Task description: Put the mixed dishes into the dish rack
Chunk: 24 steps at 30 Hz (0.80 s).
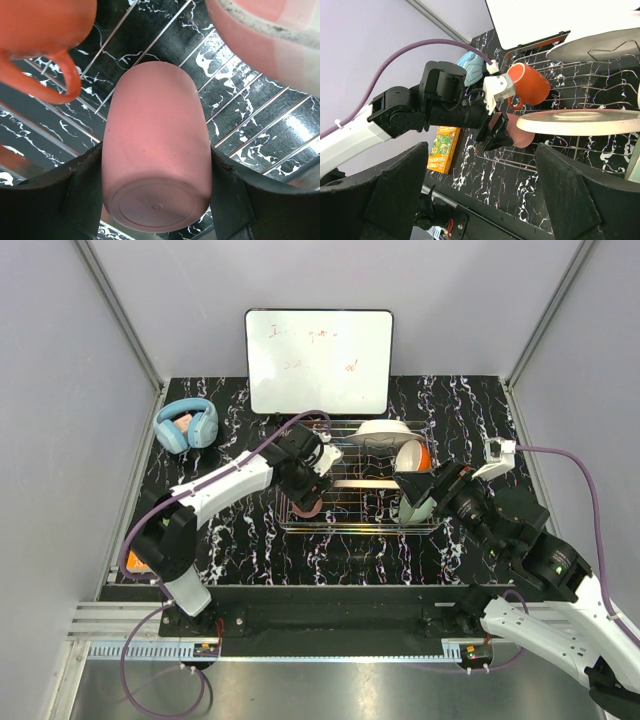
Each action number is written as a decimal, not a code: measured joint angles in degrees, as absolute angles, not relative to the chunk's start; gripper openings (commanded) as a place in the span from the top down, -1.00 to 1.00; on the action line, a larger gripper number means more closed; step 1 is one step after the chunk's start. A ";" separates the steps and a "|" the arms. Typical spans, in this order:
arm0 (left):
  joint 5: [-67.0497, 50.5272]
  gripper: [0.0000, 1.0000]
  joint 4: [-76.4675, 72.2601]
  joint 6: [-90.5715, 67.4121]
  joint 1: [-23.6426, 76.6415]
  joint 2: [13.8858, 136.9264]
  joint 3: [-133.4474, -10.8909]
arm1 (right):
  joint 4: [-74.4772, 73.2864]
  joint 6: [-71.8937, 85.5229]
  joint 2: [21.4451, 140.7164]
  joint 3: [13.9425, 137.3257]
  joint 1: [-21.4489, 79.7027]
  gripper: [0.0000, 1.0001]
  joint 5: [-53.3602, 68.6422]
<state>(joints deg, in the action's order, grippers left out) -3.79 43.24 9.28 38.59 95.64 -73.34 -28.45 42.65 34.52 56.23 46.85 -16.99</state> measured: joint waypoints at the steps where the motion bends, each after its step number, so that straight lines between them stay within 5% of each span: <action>1: -3.77 0.77 43.20 9.28 38.72 95.92 -73.34 | -28.45 42.65 34.52 56.23 46.85 -0.95 -16.99; 5: -3.49 0.60 43.09 9.30 39.13 96.25 -73.34 | -28.45 42.74 34.52 56.05 46.85 -0.99 -17.02; 9: -3.38 0.15 43.09 9.30 39.20 96.27 -73.34 | -28.58 42.87 34.52 55.44 46.85 -0.99 -17.02; 13: -3.20 -0.92 43.13 9.32 39.22 96.27 -73.34 | -28.64 42.89 34.52 55.11 46.85 -0.99 -16.99; 24: -2.59 -0.98 45.74 9.52 39.33 95.35 -74.04 | -28.62 42.89 34.94 55.02 46.85 -0.99 -16.99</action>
